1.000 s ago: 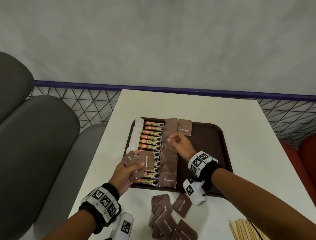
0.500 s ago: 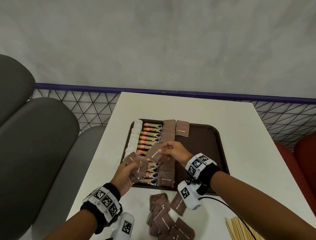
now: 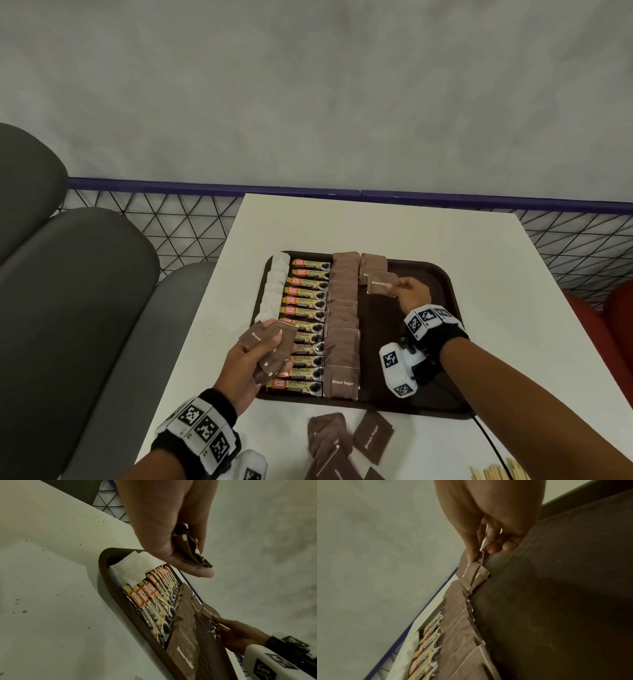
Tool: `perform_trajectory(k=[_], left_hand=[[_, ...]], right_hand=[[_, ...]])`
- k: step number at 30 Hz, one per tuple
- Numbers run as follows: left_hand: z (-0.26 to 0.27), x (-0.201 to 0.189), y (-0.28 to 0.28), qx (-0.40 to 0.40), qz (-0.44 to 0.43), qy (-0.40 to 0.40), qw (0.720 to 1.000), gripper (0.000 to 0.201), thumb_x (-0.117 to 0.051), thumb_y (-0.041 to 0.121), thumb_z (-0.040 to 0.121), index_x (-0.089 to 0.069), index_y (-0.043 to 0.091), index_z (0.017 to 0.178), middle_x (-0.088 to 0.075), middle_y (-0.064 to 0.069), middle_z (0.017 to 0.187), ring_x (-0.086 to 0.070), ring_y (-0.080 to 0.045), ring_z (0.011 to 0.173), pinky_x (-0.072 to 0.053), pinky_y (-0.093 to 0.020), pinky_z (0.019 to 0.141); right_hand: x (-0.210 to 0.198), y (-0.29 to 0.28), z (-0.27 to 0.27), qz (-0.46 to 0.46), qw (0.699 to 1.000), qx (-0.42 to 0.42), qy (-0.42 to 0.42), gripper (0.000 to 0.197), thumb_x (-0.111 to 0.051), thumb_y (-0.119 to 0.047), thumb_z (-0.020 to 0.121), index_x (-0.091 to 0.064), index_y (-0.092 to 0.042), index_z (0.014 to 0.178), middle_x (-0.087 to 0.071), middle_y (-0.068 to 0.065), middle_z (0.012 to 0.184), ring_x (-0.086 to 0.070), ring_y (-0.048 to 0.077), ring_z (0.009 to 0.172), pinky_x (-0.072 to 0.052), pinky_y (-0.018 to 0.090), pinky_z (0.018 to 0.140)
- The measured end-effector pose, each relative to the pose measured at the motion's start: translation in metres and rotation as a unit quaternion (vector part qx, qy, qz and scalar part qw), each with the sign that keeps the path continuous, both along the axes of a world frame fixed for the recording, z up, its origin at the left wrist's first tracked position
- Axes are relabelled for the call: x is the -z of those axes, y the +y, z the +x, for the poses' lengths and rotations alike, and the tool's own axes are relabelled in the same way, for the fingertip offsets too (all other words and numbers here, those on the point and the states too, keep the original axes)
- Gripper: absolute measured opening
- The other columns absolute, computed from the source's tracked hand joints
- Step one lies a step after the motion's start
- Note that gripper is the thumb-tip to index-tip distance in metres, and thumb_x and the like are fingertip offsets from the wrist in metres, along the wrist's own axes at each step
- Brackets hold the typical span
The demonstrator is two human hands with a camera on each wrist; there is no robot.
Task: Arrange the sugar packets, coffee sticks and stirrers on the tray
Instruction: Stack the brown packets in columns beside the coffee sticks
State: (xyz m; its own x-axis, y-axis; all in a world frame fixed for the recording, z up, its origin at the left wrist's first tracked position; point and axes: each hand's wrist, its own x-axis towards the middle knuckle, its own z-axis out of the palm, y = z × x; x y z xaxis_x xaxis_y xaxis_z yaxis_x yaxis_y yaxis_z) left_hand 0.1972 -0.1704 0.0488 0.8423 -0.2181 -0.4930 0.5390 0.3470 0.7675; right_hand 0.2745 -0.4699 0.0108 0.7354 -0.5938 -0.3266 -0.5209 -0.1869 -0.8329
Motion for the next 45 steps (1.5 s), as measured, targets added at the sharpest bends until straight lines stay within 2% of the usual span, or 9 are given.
perform_trajectory(k=[4, 9, 17, 20, 24, 29, 35, 40, 45], left_hand=[[0.006, 0.003, 0.005, 0.007, 0.0, 0.003, 1.0, 0.03, -0.057, 0.008, 0.086, -0.059, 0.011, 0.116, -0.07, -0.021, 0.089, -0.065, -0.027, 0.065, -0.055, -0.032, 0.056], [0.011, 0.01, 0.01, 0.015, 0.007, 0.009, 1.0, 0.036, -0.057, 0.004, 0.081, -0.058, 0.01, 0.117, -0.07, -0.02, 0.094, -0.068, -0.028, 0.071, -0.057, -0.034, 0.058], [0.016, 0.014, 0.01, 0.026, 0.021, 0.006, 0.999, 0.029, -0.051, -0.004, 0.086, -0.062, 0.01, 0.109, -0.073, -0.015, 0.092, -0.07, -0.026, 0.073, -0.059, -0.034, 0.058], [0.017, 0.012, 0.008, 0.029, 0.029, 0.004, 0.999, 0.029, -0.053, -0.004, 0.086, -0.061, 0.009, 0.111, -0.073, -0.015, 0.093, -0.071, -0.025, 0.07, -0.059, -0.032, 0.058], [0.017, 0.01, 0.007, 0.021, 0.029, 0.003, 0.999, 0.03, -0.057, -0.003, 0.084, -0.061, 0.008, 0.112, -0.071, -0.019, 0.101, -0.071, -0.027, 0.074, -0.059, -0.031, 0.058], [0.016, 0.007, 0.006, 0.01, 0.021, -0.006, 1.0, 0.028, -0.06, -0.002, 0.082, -0.062, 0.012, 0.106, -0.072, -0.015, 0.1, -0.071, -0.026, 0.076, -0.059, -0.033, 0.065], [0.01, -0.001, 0.002, 0.004, 0.034, -0.021, 0.999, 0.027, -0.061, 0.001, 0.083, -0.063, 0.014, 0.107, -0.073, -0.012, 0.096, -0.07, -0.024, 0.075, -0.058, -0.033, 0.064], [0.001, -0.008, -0.008, 0.006, 0.029, -0.023, 0.999, 0.026, -0.061, -0.001, 0.084, -0.062, 0.01, 0.108, -0.071, -0.015, 0.096, -0.069, -0.021, 0.068, -0.057, -0.028, 0.054], [-0.006, -0.012, -0.018, 0.024, 0.027, -0.029, 0.999, 0.033, -0.061, -0.003, 0.083, -0.059, 0.006, 0.115, -0.069, -0.016, 0.099, -0.067, -0.02, 0.066, -0.056, -0.028, 0.053]], right_hand=[[0.01, 0.002, 0.014, -0.016, 0.999, -0.007, 0.036, 0.024, -0.068, -0.006, 0.079, -0.065, -0.002, 0.102, -0.066, 0.019, 0.109, -0.06, 0.03, 0.1, -0.038, 0.025, 0.077], [0.017, 0.005, 0.026, -0.022, 0.998, -0.007, 0.058, 0.018, -0.066, -0.003, 0.08, -0.065, -0.001, 0.098, -0.067, 0.018, 0.103, -0.06, 0.028, 0.091, -0.039, 0.024, 0.073], [0.038, 0.003, 0.04, -0.055, 0.995, 0.013, 0.077, 0.024, -0.07, -0.02, 0.075, -0.051, -0.026, 0.062, -0.061, 0.018, 0.108, -0.058, 0.033, 0.098, -0.048, 0.042, 0.092], [0.028, 0.008, 0.036, -0.059, 0.995, 0.021, 0.083, 0.024, -0.068, -0.019, 0.079, -0.05, -0.026, 0.064, -0.055, 0.015, 0.105, -0.054, 0.035, 0.102, -0.047, 0.041, 0.092], [0.024, 0.009, 0.035, -0.073, 0.994, -0.002, 0.086, 0.009, -0.065, -0.017, 0.083, -0.056, -0.017, 0.081, -0.036, -0.003, 0.073, -0.05, 0.036, 0.109, -0.044, 0.045, 0.096], [0.025, 0.005, 0.031, -0.112, 0.991, -0.001, 0.077, 0.027, -0.068, -0.024, 0.081, -0.057, -0.01, 0.102, -0.06, 0.014, 0.112, -0.041, 0.033, 0.116, -0.038, 0.042, 0.094], [0.014, 0.012, 0.013, -0.121, 0.993, -0.005, 0.018, 0.028, -0.064, -0.024, 0.082, -0.055, -0.009, 0.104, -0.059, 0.013, 0.112, -0.04, 0.031, 0.114, -0.035, 0.036, 0.09], [-0.002, 0.039, -0.011, -0.028, 0.991, -0.119, -0.063, 0.013, -0.063, -0.02, 0.085, -0.056, -0.014, 0.095, -0.062, 0.007, 0.104, -0.051, 0.02, 0.102, -0.039, 0.028, 0.088], [-0.033, 0.072, -0.036, 0.113, 0.946, -0.301, -0.045, 0.024, -0.054, -0.028, 0.091, -0.059, -0.016, 0.112, -0.056, -0.013, 0.091, -0.05, 0.0, 0.073, -0.039, 0.014, 0.06]])
